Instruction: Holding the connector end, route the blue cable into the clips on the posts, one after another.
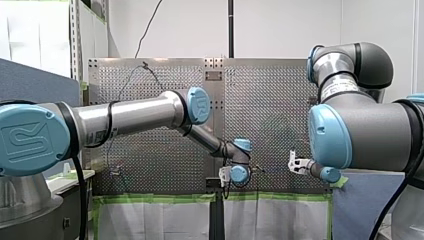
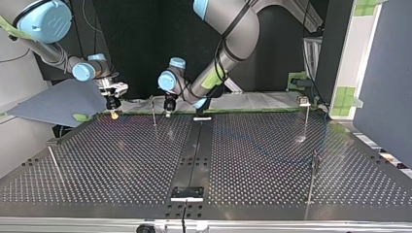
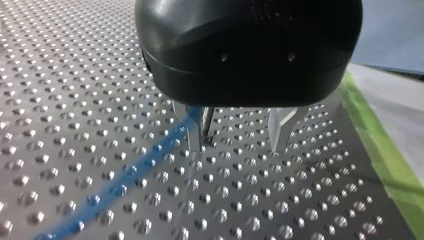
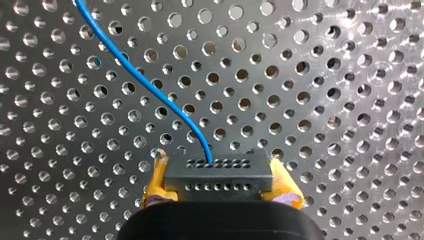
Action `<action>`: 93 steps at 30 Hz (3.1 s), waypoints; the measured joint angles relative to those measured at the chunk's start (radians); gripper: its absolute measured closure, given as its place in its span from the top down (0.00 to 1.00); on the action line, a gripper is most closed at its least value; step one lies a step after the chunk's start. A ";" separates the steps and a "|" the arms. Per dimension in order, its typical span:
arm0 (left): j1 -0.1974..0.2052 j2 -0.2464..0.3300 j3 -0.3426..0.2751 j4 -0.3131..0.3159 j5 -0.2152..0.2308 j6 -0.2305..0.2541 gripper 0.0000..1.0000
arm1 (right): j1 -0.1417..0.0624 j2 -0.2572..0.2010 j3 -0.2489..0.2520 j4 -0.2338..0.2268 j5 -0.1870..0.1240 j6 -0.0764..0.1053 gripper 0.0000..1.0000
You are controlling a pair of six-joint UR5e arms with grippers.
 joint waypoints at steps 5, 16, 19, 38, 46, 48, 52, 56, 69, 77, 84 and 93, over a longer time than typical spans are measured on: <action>-0.008 0.006 -0.001 -0.042 0.024 0.043 1.00 | 0.000 0.000 0.000 0.002 -0.003 0.000 0.00; -0.042 0.033 -0.006 -0.137 0.001 0.111 1.00 | 0.000 0.002 0.000 0.003 -0.003 0.002 0.00; -0.050 0.041 -0.018 -0.164 -0.009 0.108 1.00 | 0.000 0.002 0.000 0.004 -0.003 0.002 0.00; -0.076 0.160 -0.173 -0.070 0.006 0.079 1.00 | -0.002 0.004 0.000 0.012 -0.003 0.002 0.00; -0.078 0.160 -0.245 -0.078 0.003 0.057 1.00 | -0.002 0.004 0.000 0.012 -0.003 0.002 0.00; -0.078 0.161 -0.265 -0.076 0.007 0.052 1.00 | -0.001 0.004 0.000 0.012 -0.003 0.002 0.00; -0.083 0.161 -0.295 -0.051 0.014 0.049 1.00 | 0.000 0.005 0.000 0.015 -0.003 0.002 0.00; -0.092 0.161 -0.305 -0.014 0.024 0.048 1.00 | 0.000 0.005 0.000 0.018 -0.003 0.001 0.00; -0.119 0.162 -0.307 0.068 0.016 0.030 1.00 | -0.001 0.006 0.000 0.019 -0.003 0.002 0.00; -0.114 0.162 -0.307 0.076 0.015 0.033 1.00 | -0.002 0.006 0.000 0.019 -0.003 0.002 0.00; -0.113 0.162 -0.307 0.110 0.019 0.036 1.00 | -0.003 0.007 0.000 0.019 -0.003 0.002 0.00; -0.112 0.162 -0.307 0.117 0.018 0.034 1.00 | -0.004 0.008 0.000 0.017 -0.003 0.002 0.00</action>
